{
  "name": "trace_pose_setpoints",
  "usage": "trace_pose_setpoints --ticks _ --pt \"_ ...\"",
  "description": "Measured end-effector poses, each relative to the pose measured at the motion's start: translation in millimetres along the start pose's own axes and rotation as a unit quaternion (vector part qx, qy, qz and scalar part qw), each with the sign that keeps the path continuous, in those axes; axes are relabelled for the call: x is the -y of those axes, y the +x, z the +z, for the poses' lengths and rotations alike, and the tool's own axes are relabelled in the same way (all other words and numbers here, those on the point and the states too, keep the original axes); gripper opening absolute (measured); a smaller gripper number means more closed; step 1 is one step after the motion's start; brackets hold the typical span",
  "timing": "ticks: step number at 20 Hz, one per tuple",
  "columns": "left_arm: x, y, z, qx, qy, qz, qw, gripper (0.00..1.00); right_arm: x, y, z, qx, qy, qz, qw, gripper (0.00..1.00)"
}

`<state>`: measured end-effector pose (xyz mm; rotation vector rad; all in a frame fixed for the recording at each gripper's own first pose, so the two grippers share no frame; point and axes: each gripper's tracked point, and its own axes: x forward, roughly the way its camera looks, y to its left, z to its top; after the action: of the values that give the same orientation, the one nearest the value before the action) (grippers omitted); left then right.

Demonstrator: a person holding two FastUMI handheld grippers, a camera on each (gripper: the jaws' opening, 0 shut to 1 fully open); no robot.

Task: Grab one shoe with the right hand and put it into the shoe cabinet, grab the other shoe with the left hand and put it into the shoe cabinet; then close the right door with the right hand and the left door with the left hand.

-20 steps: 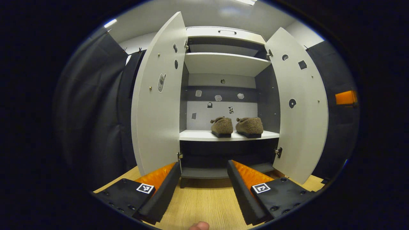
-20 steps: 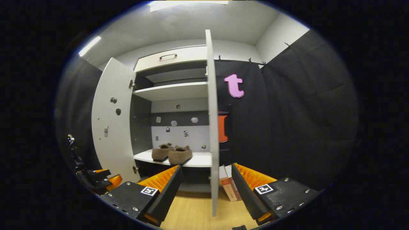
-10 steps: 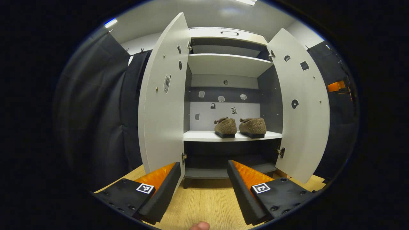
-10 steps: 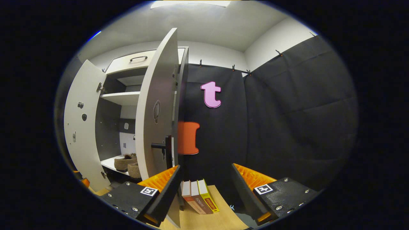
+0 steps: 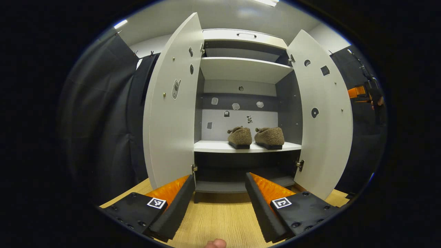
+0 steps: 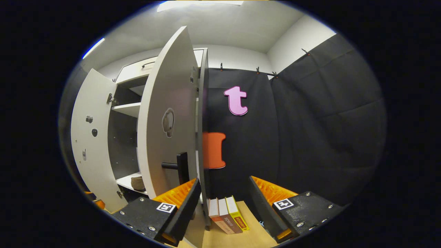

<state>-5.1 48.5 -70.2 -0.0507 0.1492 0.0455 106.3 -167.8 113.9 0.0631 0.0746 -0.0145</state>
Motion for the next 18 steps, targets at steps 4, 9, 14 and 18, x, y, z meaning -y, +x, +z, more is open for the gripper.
trace_pose_setpoints --ticks 4,9,14,18 --pt "-3 2 -2 -0.001 -0.001 -0.004 1.000 0.95 -47 1 -3 -0.008 0.008 0.040 0.999 0.88" --pt "-14 3 -2 -0.005 0.005 0.004 1.000 0.96 -96 10 -3 0.001 0.011 0.072 0.997 0.88" --pt "-26 4 2 0.002 0.011 0.008 1.000 0.99 -164 35 -9 0.009 0.029 0.130 0.991 0.89" --pt "-36 7 2 -0.001 0.009 0.010 1.000 0.99 -195 62 -24 0.005 0.022 0.141 0.990 0.87"
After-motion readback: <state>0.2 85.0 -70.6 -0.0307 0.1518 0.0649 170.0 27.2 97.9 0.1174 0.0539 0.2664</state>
